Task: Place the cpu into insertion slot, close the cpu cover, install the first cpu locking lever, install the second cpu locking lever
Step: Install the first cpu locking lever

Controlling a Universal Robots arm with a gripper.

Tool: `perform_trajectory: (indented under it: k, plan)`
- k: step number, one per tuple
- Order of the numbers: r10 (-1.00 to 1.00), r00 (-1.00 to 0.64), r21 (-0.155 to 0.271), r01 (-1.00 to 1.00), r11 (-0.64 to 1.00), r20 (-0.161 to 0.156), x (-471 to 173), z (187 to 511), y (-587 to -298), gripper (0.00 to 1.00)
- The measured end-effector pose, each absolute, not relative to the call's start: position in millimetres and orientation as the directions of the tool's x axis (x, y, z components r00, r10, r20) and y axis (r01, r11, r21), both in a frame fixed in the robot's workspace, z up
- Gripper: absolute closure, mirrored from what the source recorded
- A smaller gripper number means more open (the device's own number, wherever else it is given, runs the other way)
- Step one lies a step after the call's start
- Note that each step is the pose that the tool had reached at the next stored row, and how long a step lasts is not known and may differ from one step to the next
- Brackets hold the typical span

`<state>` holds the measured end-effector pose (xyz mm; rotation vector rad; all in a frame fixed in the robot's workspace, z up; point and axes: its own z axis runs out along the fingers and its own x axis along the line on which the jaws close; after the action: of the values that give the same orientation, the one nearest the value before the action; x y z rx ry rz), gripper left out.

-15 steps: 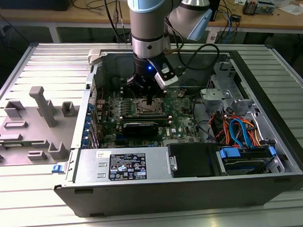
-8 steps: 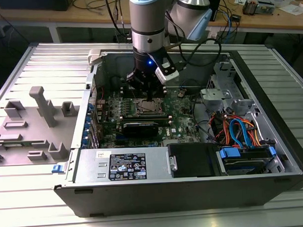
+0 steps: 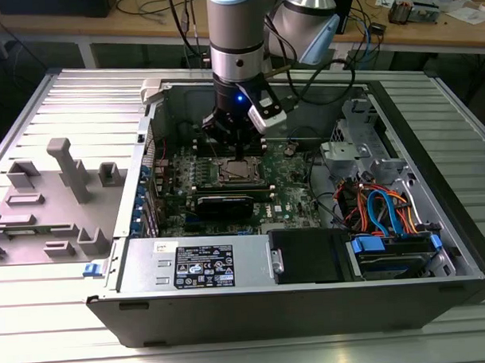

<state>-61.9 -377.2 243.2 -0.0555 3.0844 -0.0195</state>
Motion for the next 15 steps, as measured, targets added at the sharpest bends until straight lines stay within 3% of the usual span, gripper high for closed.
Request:
perform_trajectory:
  k: [15]
  plan:
    - [-0.036,-0.998,-0.013,-0.035,0.999,-0.057,-89.7,248.1,-377.1,0.89]
